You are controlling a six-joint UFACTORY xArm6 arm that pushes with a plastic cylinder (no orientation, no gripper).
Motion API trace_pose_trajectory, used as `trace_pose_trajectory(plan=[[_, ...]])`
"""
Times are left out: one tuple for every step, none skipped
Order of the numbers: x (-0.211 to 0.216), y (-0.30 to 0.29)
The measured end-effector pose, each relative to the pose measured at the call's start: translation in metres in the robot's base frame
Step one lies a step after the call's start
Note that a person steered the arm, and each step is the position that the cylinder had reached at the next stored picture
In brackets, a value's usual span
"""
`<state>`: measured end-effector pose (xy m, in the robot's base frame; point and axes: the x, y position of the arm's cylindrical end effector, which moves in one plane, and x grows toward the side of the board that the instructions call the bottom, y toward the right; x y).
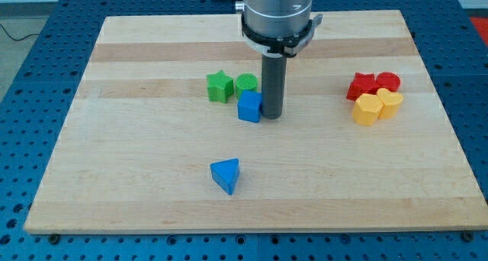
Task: Place blue triangle to the left of blue cube
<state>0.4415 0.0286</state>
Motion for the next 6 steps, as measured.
trace_pose_trajectory(plan=[[0.020,0.029],[0.069,0.086],[0.123,0.096],[0.153,0.048],[0.157,-0.019],[0.128,-0.079]])
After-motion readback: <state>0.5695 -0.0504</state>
